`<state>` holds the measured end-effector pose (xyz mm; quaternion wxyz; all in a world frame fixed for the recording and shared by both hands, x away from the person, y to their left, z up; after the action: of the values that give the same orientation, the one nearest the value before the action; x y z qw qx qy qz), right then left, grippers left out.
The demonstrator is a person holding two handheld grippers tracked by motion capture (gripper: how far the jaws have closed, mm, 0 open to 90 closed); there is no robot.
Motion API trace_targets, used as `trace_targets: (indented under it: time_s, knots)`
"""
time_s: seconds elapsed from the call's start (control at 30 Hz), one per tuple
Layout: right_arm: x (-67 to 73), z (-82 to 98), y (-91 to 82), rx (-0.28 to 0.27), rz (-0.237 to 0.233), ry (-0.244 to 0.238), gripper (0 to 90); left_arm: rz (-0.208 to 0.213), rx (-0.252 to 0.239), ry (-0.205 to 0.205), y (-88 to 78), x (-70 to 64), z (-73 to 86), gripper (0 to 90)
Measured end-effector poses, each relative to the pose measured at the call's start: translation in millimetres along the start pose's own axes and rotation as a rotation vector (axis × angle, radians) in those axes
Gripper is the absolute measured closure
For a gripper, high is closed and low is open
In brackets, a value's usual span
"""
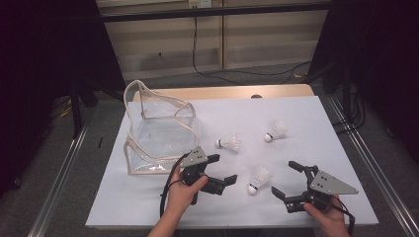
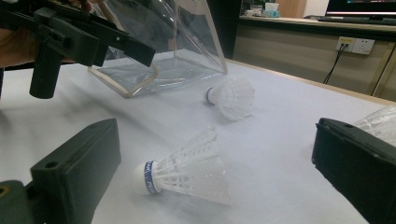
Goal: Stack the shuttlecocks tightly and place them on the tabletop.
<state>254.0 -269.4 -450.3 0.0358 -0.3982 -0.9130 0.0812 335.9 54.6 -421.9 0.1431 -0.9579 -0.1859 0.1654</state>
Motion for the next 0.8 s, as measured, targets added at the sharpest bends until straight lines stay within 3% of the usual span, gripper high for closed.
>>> trace_targets:
  time_s: [0.2,0.8]
  knots:
    - [-0.7,-0.1,0.3,-0.002,0.001,0.007,0.4,0.016,0.004,0.024,-5.1,0.1,3.0,4.2]
    - [0.6,-0.5,0.5,-0.002,-0.001,0.01,0.4,0.046,-0.005,0.037,-10.7,-4.8,9.5,3.8]
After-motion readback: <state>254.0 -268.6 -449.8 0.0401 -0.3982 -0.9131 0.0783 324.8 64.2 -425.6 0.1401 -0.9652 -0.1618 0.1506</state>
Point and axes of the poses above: each handheld gripper's, and its own axes: y roughly forward along the jaws, z roughly out of its underside, x roughly to its left, the point moved 1 cm from there along y, roughly forward along the jaws
